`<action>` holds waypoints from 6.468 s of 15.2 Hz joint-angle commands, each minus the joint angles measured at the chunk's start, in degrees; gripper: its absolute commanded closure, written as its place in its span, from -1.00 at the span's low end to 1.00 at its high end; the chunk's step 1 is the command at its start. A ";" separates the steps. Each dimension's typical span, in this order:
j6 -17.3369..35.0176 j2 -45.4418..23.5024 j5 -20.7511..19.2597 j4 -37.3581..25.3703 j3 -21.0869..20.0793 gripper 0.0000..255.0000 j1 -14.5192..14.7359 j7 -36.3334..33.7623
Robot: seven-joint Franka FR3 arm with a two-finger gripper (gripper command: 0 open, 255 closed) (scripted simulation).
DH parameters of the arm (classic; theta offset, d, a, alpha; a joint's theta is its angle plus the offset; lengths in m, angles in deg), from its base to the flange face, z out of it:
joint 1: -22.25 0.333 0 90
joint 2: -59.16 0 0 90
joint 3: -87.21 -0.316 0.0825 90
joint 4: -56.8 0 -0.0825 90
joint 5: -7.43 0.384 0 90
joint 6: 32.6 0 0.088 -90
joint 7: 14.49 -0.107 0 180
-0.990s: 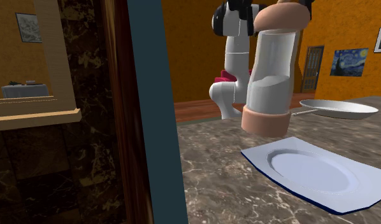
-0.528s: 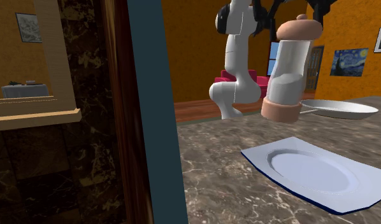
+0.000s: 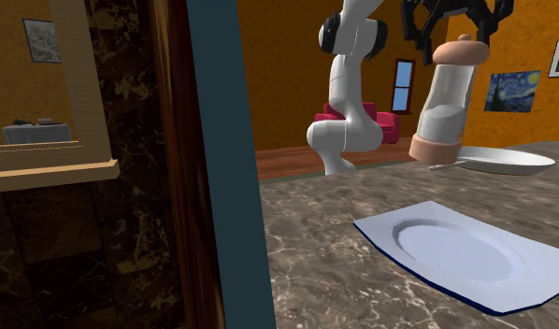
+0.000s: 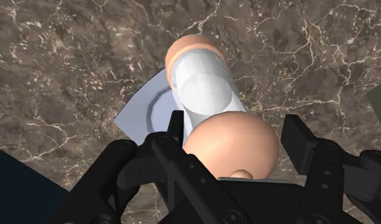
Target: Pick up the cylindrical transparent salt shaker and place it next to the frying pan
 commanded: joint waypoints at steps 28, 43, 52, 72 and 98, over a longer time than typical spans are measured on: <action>-6.15 27.98 18.40 12.00 -23.88 1.00 10.86 -32.98; -7.18 26.30 27.87 -2.89 -42.64 1.00 8.86 -53.85; -8.04 22.74 31.55 -19.79 -58.50 1.00 -0.86 -66.79; -3.77 26.75 37.38 -28.16 -73.03 1.00 -10.50 -74.92; -5.36 25.89 36.70 -29.39 -72.06 -1.00 -9.93 -75.53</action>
